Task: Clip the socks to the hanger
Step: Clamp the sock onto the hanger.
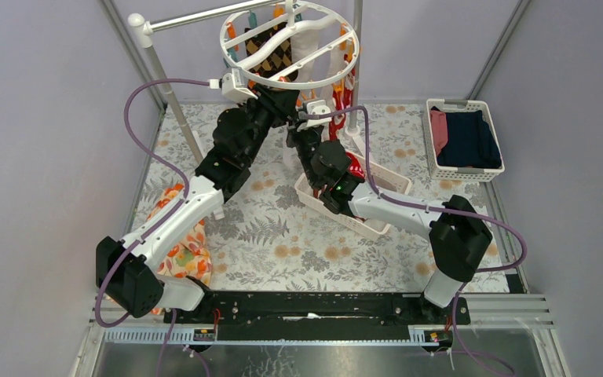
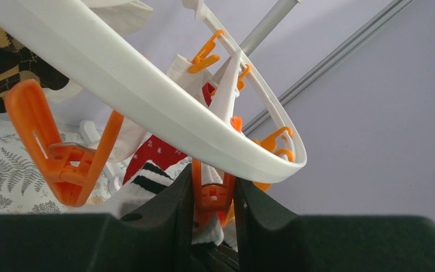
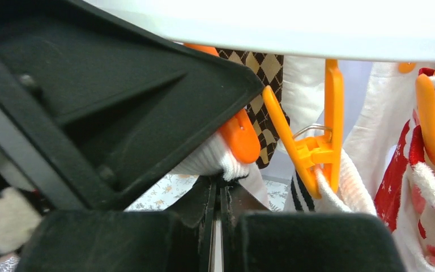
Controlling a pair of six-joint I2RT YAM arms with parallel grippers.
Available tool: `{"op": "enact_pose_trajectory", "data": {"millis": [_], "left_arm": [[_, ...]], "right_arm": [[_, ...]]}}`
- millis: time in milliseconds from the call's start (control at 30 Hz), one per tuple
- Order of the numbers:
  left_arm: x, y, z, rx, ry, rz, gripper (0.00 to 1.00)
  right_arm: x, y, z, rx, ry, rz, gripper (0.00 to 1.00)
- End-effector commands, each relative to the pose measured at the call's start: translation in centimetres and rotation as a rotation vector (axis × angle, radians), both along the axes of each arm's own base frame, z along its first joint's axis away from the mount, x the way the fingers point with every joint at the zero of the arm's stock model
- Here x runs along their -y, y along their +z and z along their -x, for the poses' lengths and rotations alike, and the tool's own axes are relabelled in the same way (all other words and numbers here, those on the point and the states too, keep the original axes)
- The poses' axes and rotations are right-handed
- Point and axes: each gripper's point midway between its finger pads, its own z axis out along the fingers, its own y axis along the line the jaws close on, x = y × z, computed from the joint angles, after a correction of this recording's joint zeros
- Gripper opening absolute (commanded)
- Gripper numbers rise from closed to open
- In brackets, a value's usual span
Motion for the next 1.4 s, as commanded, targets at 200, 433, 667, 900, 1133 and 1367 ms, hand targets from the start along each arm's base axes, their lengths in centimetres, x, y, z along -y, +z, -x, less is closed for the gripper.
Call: {"op": "enact_pose_trajectory", "data": {"millis": [200, 433, 667, 900, 1133, 1367], "left_arm": [[-0.4, -1.1, -0.8, -0.019, 0.024, 0.005, 0.09], [-0.5, -1.0, -0.6, -0.02, 0.022, 0.012, 0.27], [-0.6, -1.3, -0.5, -0.033, 0.026, 0.009, 0.59], [-0.9, -1.2, -0.3, -0.031, 0.029, 0.005, 0.69], [-2.2, -0.4, 1.5, -0.008, 0.043, 0.012, 0.87], [-4.2, -0.9, 3.7, 0.008, 0.071, 0.0, 0.99]], "right_arm": [[0.2, 3.3, 1.2, 0.1, 0.0, -0.058, 0.0], [1.0, 3.3, 1.1, 0.097, -0.032, -0.069, 0.02], [1.3, 3.2, 1.1, 0.096, -0.046, -0.071, 0.04], [1.5, 3.2, 1.1, 0.098, -0.052, -0.073, 0.07], [2.1, 2.6, 1.6, 0.097, -0.048, -0.077, 0.24], [2.9, 1.8, 3.1, 0.098, 0.002, -0.071, 0.54]]}}
